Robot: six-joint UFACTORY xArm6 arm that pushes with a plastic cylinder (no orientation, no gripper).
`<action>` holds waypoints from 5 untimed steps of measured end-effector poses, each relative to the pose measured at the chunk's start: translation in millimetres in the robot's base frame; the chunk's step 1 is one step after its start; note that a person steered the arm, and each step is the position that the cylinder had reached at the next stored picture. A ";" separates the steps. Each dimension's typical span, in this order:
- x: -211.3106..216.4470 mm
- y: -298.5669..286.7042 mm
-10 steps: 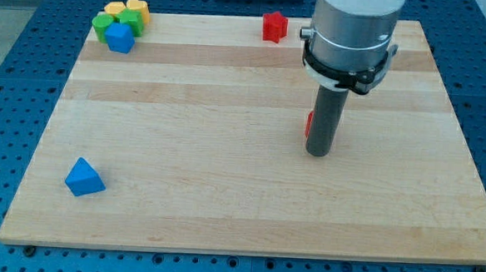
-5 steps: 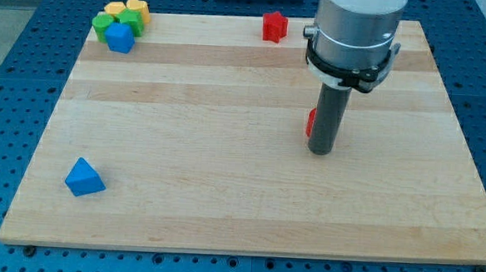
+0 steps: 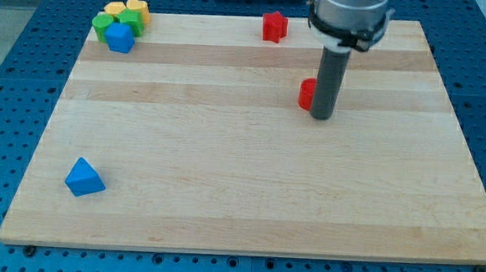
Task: Push the red circle into the red star
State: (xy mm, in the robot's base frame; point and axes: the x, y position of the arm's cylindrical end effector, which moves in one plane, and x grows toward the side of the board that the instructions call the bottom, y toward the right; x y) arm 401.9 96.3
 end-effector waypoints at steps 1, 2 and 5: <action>-36.1 -17.8; -58.4 -50.5; -125.5 -61.3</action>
